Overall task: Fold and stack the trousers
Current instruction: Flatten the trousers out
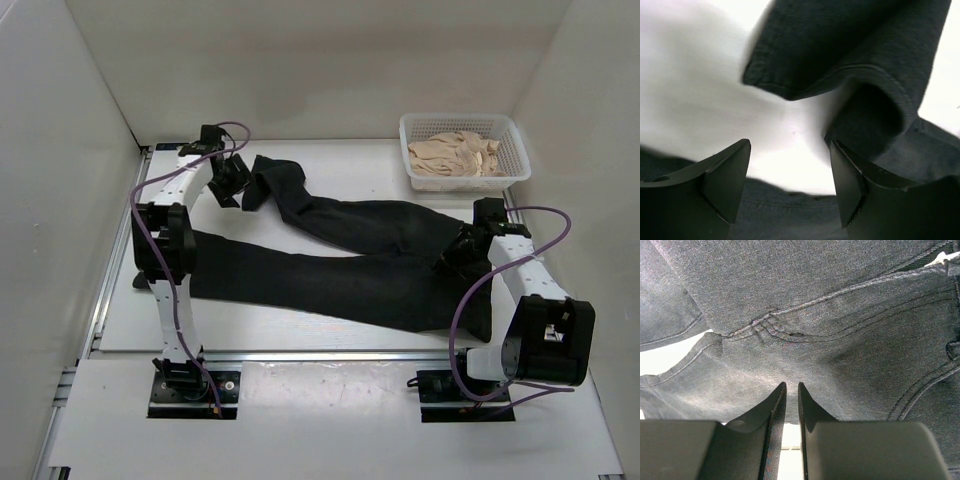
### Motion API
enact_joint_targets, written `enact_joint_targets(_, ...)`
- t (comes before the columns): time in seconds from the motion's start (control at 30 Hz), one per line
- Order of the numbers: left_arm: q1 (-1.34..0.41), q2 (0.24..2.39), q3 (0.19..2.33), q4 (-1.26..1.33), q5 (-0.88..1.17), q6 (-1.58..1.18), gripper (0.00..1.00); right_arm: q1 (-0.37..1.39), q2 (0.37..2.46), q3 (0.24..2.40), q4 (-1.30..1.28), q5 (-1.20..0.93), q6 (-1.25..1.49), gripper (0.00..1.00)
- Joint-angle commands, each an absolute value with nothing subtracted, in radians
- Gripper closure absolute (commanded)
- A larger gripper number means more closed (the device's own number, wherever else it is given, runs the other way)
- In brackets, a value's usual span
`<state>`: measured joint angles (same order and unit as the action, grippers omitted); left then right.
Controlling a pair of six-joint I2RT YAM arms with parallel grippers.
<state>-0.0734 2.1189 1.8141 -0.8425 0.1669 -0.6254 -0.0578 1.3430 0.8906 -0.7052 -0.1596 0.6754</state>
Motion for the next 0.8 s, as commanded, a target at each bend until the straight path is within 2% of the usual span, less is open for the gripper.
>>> enact_joint_targets(0.0,-0.127,2.152,1.893,-0.85,0.105,-0.549,0.24,-0.06,1.344,0.934,-0.71,-0.164,0.661,0.8)
enact_joint_targets(0.07,-0.138,2.207,1.925,-0.882,0.081,-0.529,0.26,-0.06,1.353,0.934,-0.71,-0.164,0.652,0.79)
enact_joint_targets(0.17,-0.175,2.273,1.989,-0.919,-0.072,-0.52,0.31,-0.06,1.364,0.934,-0.71,-0.164,0.652,0.79)
enact_joint_targets(0.27,-0.193,2.333,2.065,-0.931,-0.185,-0.52,0.47,-0.06,1.364,0.925,-0.71,-0.164,0.652,0.79)
enact_joint_targets(0.3,-0.193,2.345,2.084,-0.943,-0.199,-0.52,0.55,-0.06,1.364,0.925,-0.71,-0.164,0.652,0.79)
enact_joint_targets(0.33,-0.193,2.356,2.126,-0.943,-0.225,-0.52,0.71,-0.06,1.364,0.925,-0.71,-0.164,0.652,0.79)
enact_joint_targets(0.4,-0.193,2.375,2.169,-0.956,-0.239,-0.511,0.89,-0.06,1.364,0.925,-0.71,-0.154,0.652,0.79)
enact_joint_targets(0.5,-0.184,2.387,2.262,-1.029,-0.337,-0.5,0.89,-0.06,1.344,0.925,-0.73,-0.144,0.652,0.79)
enact_joint_targets(0.6,-0.134,2.312,2.284,-1.052,-0.478,-0.477,0.89,-0.06,1.335,0.925,-0.73,-0.134,0.652,0.79)
enact_joint_targets(0.77,0.042,2.252,2.325,-1.078,-0.464,-0.453,0.89,-0.06,1.313,0.914,-0.739,-0.115,0.652,0.8)
